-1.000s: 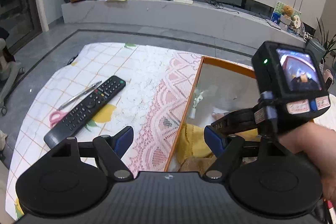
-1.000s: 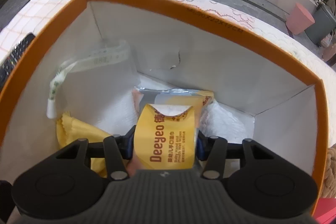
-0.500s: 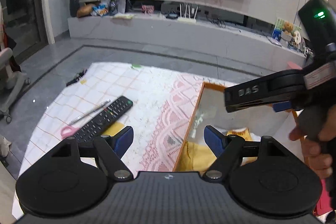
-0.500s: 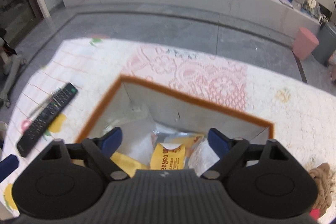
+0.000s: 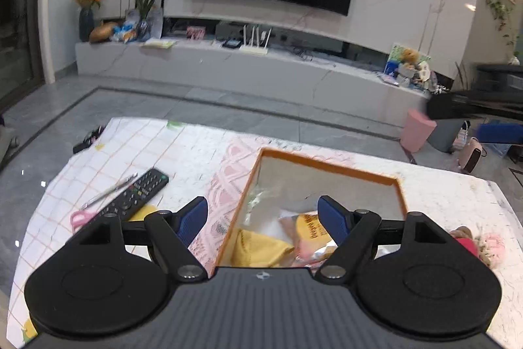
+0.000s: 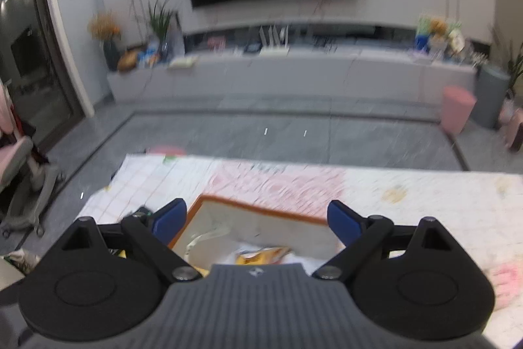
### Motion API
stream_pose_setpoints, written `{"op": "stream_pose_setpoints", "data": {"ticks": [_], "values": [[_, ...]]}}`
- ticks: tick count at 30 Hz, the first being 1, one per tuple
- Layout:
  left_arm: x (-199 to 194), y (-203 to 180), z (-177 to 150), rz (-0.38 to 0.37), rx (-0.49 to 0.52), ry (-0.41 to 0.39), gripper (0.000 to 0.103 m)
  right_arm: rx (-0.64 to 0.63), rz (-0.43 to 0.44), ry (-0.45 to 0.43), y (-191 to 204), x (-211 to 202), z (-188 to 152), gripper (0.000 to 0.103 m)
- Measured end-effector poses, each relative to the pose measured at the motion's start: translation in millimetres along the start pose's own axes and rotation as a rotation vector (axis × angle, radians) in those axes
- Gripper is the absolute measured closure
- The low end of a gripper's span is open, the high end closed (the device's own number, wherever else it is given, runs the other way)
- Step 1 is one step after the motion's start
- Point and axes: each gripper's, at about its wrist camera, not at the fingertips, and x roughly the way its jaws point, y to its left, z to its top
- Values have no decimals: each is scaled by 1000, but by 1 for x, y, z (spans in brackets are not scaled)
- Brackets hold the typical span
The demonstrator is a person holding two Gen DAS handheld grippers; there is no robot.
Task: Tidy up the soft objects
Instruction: 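Withdraw both open tools from the orange box toward the remaining soft toys, then grasp the brown fluffy plush with the left tool and lift it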
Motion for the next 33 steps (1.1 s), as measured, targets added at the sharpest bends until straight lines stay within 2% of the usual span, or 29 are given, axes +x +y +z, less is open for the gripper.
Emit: {"op": "stream_pose_setpoints", "data": {"ticks": [6, 12, 15, 18, 22, 24, 26, 28, 30, 33], "values": [[-21, -23, -1, -58, 48, -49, 13, 22, -98, -135, -56, -85, -26, 9], [-41, -61, -8, -107, 122, -91, 13, -67, -377, -271, -120, -148, -71, 7], [-51, -89, -13, -143, 176, -129, 13, -61, -489, -334, -161, -167, -96, 3], [-54, -121, -17, -165, 191, -115, 13, -3, -549, -295, -204, -168, -112, 3], [-50, -176, -33, -230, 224, -106, 12, 137, -550, -242, -260, -156, -126, 3], [-43, -206, -52, -247, 206, -91, 11, 191, -547, -219, -282, -151, -130, 3], [-29, -236, -76, -283, 188, -43, 11, 208, -554, -196, -299, -148, -135, 3], [-12, -270, -103, -327, 221, -7, 11, 199, -595, -164, -308, -145, -140, 3], [8, -301, -127, -301, 250, 22, 11, 185, -639, -132, -317, -147, -148, 3], [41, -342, -157, -217, 228, 50, 11, 184, -686, -91, -329, -149, -159, 3]]}}
